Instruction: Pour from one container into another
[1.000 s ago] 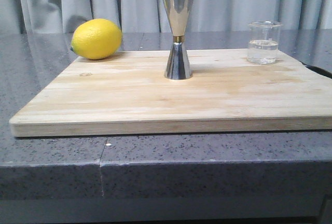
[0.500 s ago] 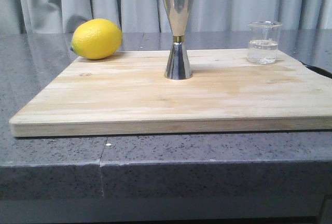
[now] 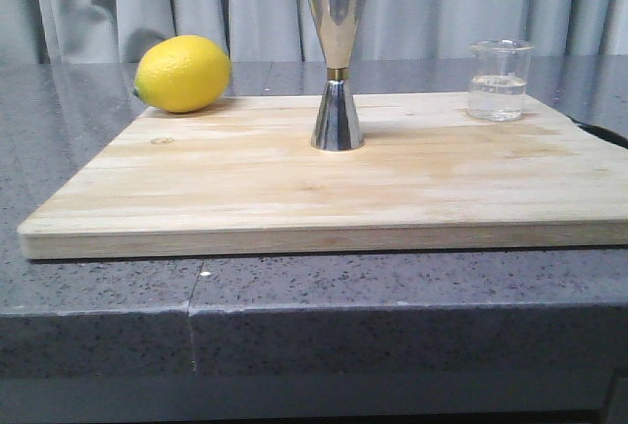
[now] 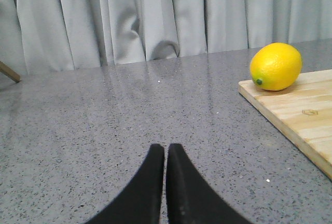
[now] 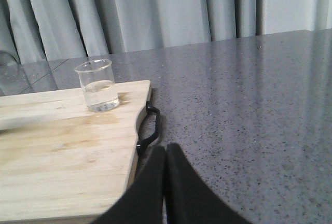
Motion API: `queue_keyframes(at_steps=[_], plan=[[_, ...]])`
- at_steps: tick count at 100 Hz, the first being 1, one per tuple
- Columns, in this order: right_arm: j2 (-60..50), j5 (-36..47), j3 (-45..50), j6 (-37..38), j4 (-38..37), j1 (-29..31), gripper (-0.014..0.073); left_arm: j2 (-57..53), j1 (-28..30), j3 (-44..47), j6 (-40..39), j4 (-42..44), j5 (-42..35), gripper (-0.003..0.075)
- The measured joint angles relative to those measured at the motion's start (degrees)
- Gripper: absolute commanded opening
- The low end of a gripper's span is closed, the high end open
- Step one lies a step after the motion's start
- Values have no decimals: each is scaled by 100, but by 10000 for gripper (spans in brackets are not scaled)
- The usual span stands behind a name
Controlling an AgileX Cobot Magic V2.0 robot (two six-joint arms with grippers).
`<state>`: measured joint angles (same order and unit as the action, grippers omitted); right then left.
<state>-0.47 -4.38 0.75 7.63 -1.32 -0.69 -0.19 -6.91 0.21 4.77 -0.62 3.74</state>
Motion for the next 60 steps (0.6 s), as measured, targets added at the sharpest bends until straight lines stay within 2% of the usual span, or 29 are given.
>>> queue_keyframes(at_steps=[22, 29, 41, 53, 60], plan=[[0, 127, 0, 0, 0, 0, -69, 0, 0, 0, 0, -23, -14, -19], [0, 286, 0, 0, 0, 0, -69, 0, 0, 0, 0, -307, -92, -19], [0, 806, 0, 0, 233, 0, -69, 0, 0, 0, 0, -1420, -473, -19], [0, 1546, 0, 238, 946, 0, -69, 0, 0, 0, -46, -3246, -1133, -19], [0, 1664, 0, 369, 1266, 0, -69, 0, 0, -12, -53, -4098, -1453, -19]])
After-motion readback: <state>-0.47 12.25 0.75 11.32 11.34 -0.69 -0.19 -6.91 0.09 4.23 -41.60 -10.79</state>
